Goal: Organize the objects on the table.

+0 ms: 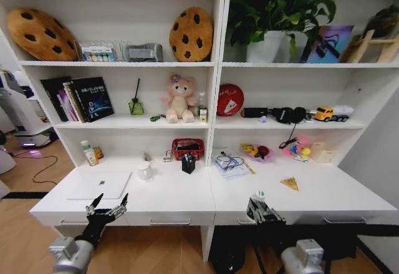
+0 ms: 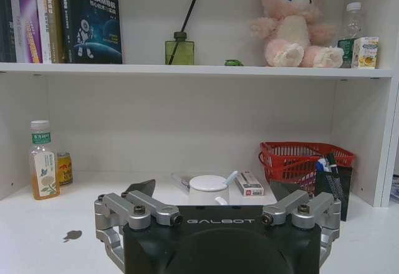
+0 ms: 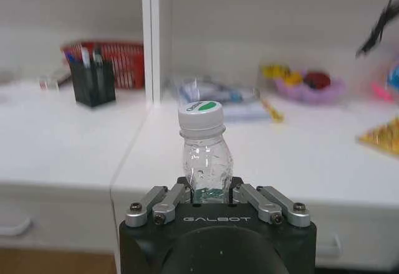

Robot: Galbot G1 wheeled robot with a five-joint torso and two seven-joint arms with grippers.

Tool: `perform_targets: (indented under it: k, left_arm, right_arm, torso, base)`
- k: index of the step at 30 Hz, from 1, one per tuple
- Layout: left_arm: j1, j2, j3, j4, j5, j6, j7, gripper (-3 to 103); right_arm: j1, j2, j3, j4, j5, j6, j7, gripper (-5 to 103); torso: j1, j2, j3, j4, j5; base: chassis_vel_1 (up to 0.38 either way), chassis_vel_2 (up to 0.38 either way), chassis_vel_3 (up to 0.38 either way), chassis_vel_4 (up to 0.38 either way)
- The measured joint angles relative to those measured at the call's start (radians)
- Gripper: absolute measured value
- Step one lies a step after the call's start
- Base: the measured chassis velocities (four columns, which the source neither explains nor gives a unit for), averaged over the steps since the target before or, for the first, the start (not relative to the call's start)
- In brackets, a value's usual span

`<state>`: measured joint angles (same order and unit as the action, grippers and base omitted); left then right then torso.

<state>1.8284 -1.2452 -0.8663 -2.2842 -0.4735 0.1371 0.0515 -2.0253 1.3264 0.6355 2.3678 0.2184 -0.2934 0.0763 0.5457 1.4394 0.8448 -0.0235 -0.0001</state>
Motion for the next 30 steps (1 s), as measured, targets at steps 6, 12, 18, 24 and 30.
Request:
perform_targets:
  k: [6, 12, 18, 24, 30]
  left_arm:
    - [0.000, 0.000, 0.000, 0.000, 0.000, 0.000, 0.000, 100]
    - [0.000, 0.000, 0.000, 0.000, 0.000, 0.000, 0.000, 100]
    - [0.000, 0.000, 0.000, 0.000, 0.000, 0.000, 0.000, 100]
    - [0.000, 0.000, 0.000, 0.000, 0.000, 0.000, 0.000, 100]
    - [0.000, 0.000, 0.000, 0.000, 0.000, 0.000, 0.000, 100]
  right_arm:
    - [-0.034, 0.034, 0.006, -0.197, 0.027, 0.002, -0.031, 25]
    - [0.062, 0.048, 0.009, -0.437, 0.067, -0.040, -0.059, 25]
    - [0.156, 0.077, 0.006, -0.623, 0.047, -0.069, -0.067, 25]
    - [0.260, 0.127, 0.011, -0.840, -0.024, -0.074, -0.081, 25]
    - [0.331, 0.152, 0.020, -0.937, -0.052, -0.078, -0.102, 25]
  torso:
    - [0.000, 0.000, 0.000, -0.0002, 0.0001]
    - [-0.001, 0.000, 0.000, 0.0001, 0.0003]
    - [-0.001, 0.000, 0.000, 0.0001, 0.0001]
    - [-0.001, 0.000, 0.000, -0.0001, -0.0001]
    - [-0.001, 0.000, 0.000, -0.0001, 0.0000]
  base:
    - [-0.037, 0.036, 0.020, -0.046]
    - [0.000, 0.000, 0.000, 0.000]
    - [0.000, 0.000, 0.000, 0.000]
    - [0.000, 0.000, 0.000, 0.000]
    - [0.000, 0.000, 0.000, 0.000]
